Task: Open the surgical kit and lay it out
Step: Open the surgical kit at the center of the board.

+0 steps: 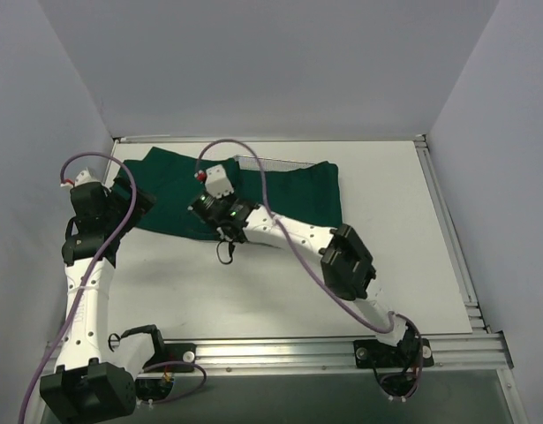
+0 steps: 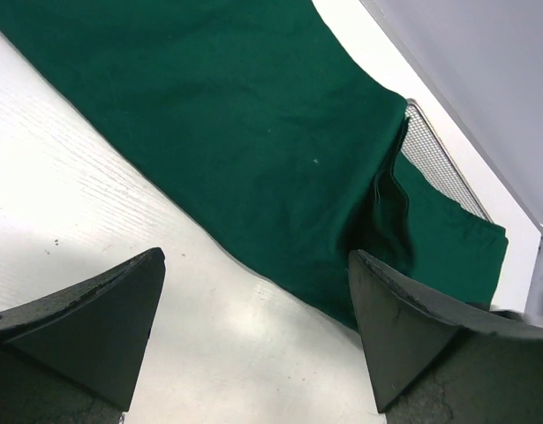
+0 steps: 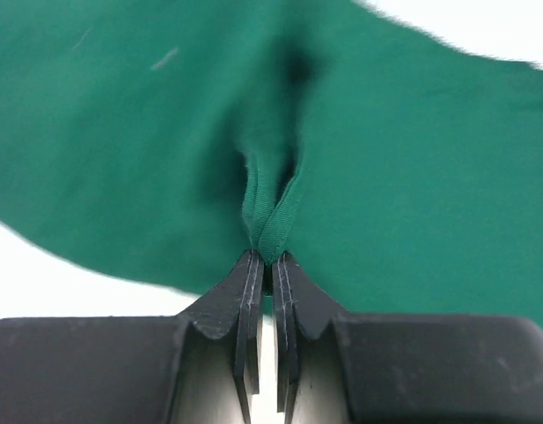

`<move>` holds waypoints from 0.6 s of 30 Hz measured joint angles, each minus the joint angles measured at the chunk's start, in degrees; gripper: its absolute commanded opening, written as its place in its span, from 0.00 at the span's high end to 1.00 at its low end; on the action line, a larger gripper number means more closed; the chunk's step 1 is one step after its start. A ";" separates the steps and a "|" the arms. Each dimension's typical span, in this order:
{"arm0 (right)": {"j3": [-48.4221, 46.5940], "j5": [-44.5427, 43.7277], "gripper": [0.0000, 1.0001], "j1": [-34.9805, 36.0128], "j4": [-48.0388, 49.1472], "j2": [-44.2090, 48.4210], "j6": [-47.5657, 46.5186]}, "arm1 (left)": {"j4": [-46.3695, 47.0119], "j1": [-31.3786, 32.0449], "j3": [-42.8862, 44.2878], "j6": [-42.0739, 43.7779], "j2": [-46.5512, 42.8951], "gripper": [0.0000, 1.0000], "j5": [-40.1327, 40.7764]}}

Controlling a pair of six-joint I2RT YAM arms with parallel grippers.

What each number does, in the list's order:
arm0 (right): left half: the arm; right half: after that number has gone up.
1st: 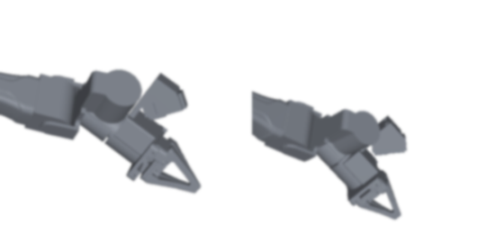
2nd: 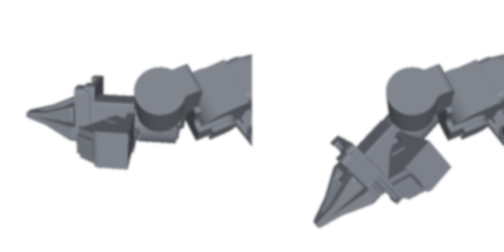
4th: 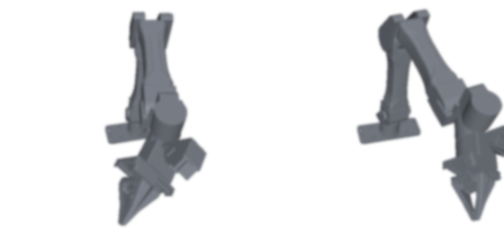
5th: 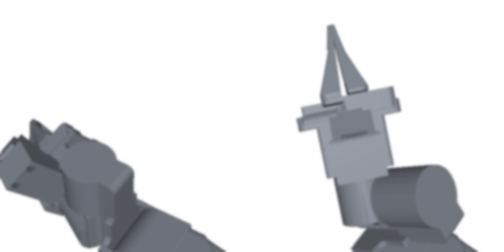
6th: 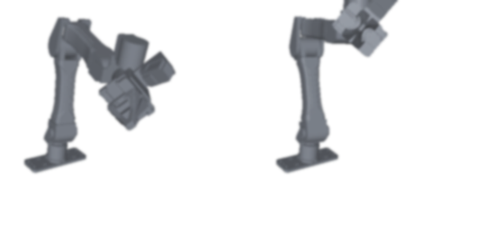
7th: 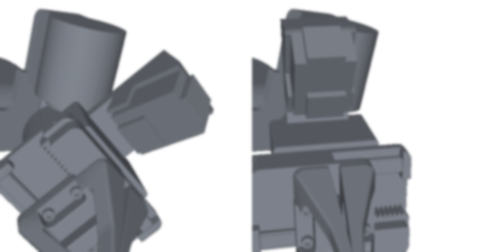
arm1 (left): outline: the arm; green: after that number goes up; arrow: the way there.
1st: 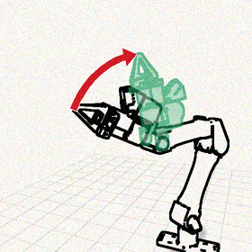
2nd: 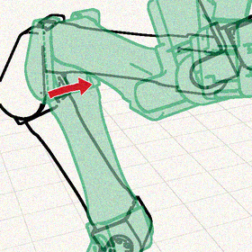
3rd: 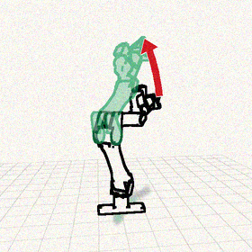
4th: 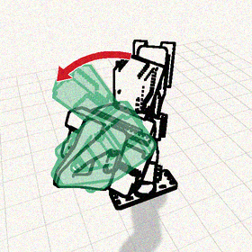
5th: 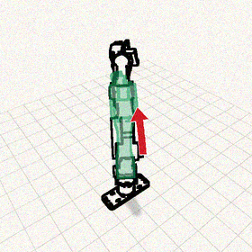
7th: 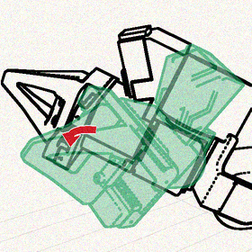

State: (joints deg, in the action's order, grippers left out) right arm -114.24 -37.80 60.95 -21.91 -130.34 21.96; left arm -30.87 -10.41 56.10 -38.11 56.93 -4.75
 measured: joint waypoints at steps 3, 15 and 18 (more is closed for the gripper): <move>6.21 -0.42 1.00 -5.55 1.01 8.55 -0.13 | 0.74 0.26 0.00 0.04 0.04 0.06 -1.42; 36.28 -5.11 0.98 -58.42 8.81 42.88 -3.43 | 1.51 2.08 -0.70 0.44 2.58 0.06 -3.32; 42.12 -4.70 0.51 -64.28 10.01 45.22 -4.22 | 1.51 2.45 -0.74 0.42 4.50 0.06 -3.65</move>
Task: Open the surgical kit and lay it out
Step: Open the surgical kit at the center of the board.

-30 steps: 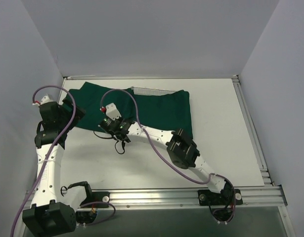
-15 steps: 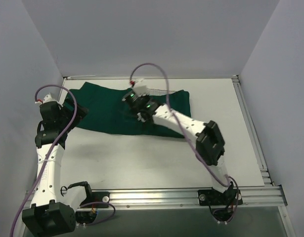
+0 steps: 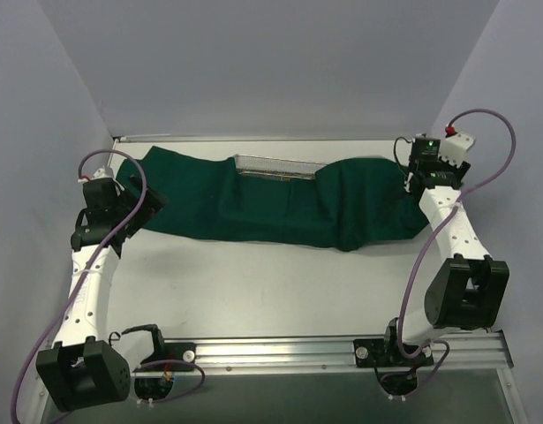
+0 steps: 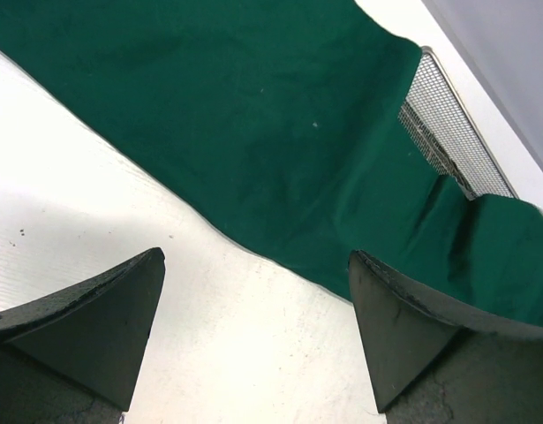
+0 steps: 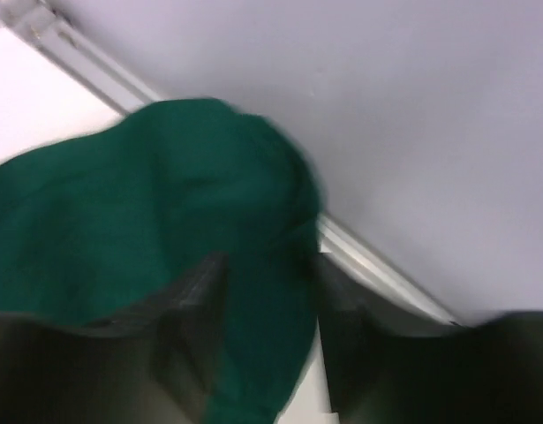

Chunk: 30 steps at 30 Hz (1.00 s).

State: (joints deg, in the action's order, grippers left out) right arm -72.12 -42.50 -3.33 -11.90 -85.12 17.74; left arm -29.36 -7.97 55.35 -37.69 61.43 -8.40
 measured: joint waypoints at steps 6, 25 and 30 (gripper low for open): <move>3.43 3.91 0.26 -0.90 -0.59 -2.93 -0.46 | 0.04 0.48 -0.11 0.07 1.81 0.03 -0.02; 4.31 43.08 1.00 5.31 12.83 -15.78 11.72 | 5.81 0.79 14.16 6.64 32.65 0.98 -8.83; 4.31 45.83 1.00 5.27 10.84 -15.87 12.81 | 5.33 0.81 20.26 7.26 43.34 0.98 -12.94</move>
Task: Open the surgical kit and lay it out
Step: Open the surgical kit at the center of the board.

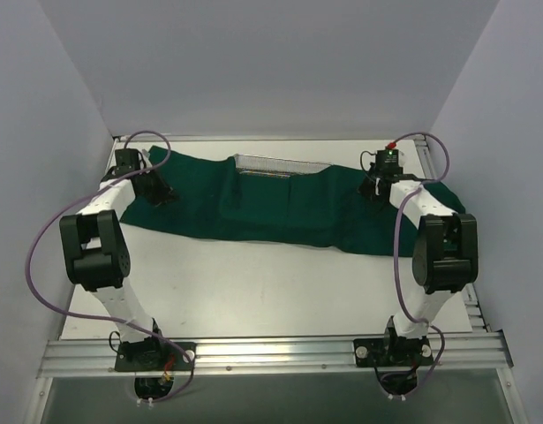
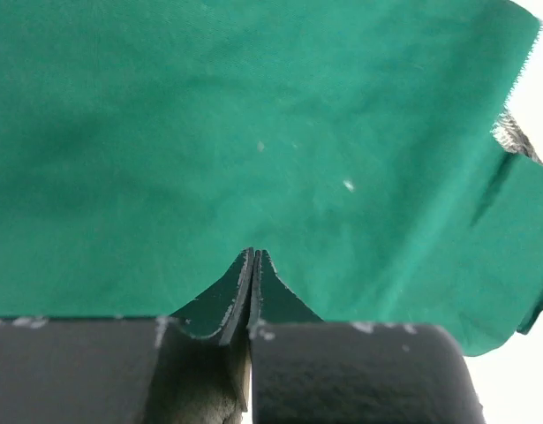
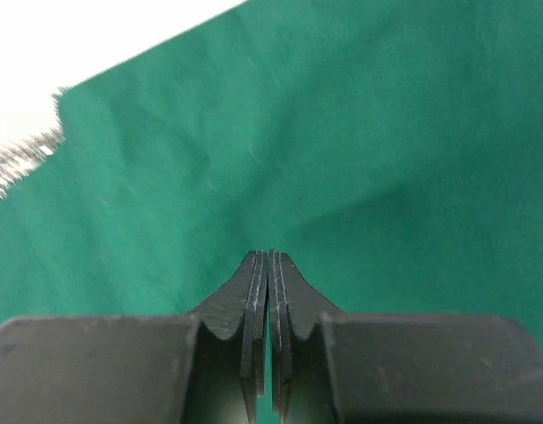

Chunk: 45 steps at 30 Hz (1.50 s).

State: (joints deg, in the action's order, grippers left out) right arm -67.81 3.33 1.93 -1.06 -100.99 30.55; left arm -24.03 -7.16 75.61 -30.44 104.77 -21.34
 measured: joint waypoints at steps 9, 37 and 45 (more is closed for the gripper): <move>-2.86 2.56 1.00 -0.09 -9.27 -3.54 -1.51 | -4.83 0.74 11.28 -2.45 17.18 0.98 -0.50; -28.76 12.85 1.00 1.92 -18.95 -26.47 -8.85 | -10.45 -10.60 4.87 -10.29 13.77 0.98 -0.17; -31.39 13.51 1.00 2.03 -20.57 -28.04 -9.77 | -14.01 -10.64 8.63 -8.02 15.02 0.98 3.76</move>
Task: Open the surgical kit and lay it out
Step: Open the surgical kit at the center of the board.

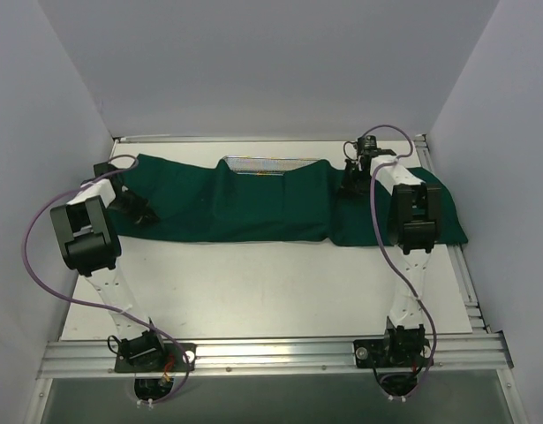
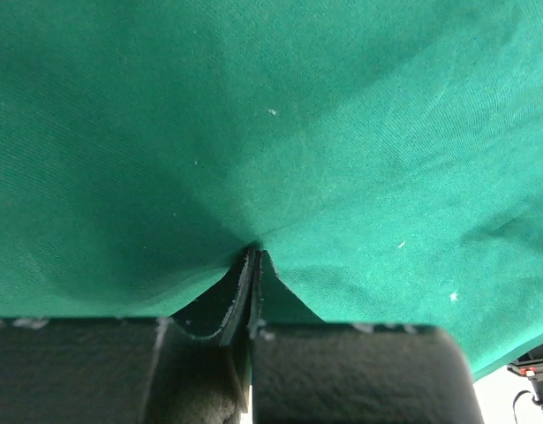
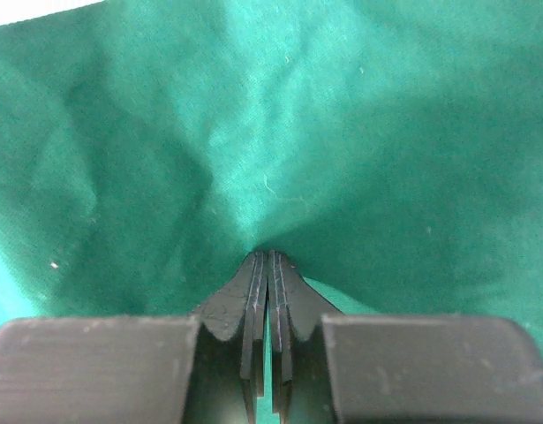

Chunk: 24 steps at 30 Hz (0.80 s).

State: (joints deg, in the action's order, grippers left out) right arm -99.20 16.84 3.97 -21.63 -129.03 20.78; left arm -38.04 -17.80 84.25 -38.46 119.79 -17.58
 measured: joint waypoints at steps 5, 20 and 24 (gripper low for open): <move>-2.62 0.13 0.87 0.00 -1.33 -1.27 -0.07 | -1.86 -0.04 2.14 1.29 1.03 0.98 0.63; -21.81 -5.75 0.39 -3.58 -5.95 -1.33 4.68 | -1.95 2.38 -1.49 3.93 -12.46 0.57 1.55; -22.73 -2.32 0.39 -3.13 -3.89 -1.84 6.23 | -2.01 5.51 -1.51 5.31 -14.91 0.56 -1.22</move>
State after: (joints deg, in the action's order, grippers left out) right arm -121.93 14.52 0.84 -25.52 -130.87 27.00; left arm -40.05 -12.29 82.74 -33.15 104.88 -18.81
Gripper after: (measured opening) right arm 0.610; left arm 0.430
